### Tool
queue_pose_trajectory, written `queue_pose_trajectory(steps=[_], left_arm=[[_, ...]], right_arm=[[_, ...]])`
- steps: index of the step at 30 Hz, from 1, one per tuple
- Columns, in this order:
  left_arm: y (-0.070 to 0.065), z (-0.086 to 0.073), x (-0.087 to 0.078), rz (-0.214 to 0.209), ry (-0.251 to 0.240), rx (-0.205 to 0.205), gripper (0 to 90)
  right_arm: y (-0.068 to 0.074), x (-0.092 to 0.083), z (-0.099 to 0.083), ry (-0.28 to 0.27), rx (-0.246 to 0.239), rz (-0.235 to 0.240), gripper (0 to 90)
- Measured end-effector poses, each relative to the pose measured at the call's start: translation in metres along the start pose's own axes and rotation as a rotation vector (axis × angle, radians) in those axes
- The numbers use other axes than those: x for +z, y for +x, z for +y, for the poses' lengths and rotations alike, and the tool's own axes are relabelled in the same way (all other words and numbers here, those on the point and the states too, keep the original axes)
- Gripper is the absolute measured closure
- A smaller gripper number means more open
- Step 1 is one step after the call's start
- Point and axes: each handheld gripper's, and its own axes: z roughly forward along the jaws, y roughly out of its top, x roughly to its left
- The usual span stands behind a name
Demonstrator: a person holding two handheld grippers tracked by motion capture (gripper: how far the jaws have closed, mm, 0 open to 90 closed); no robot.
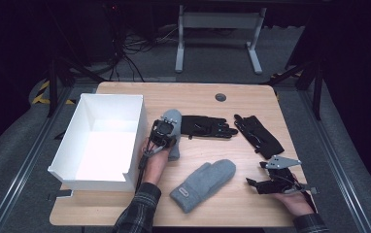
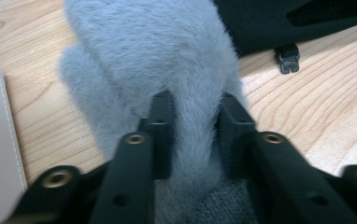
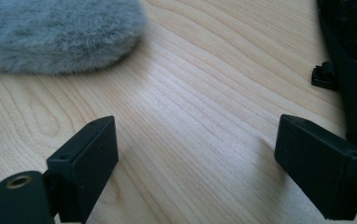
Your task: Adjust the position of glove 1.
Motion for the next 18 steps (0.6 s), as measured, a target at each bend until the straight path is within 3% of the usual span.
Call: queue_pose_trajectory(steps=[6,18], left_arm=[[0.001,0.002,-0.012,-0.009,-0.044,0.000,83.7],[-0.002,0.006,-0.038,-0.042,-0.088,0.026,84.1]], right_arm=[[0.000,0.000,0.000,0.000,0.000,0.000,13.8],[0.000,0.000,0.000,0.000,0.000,0.000,13.7]])
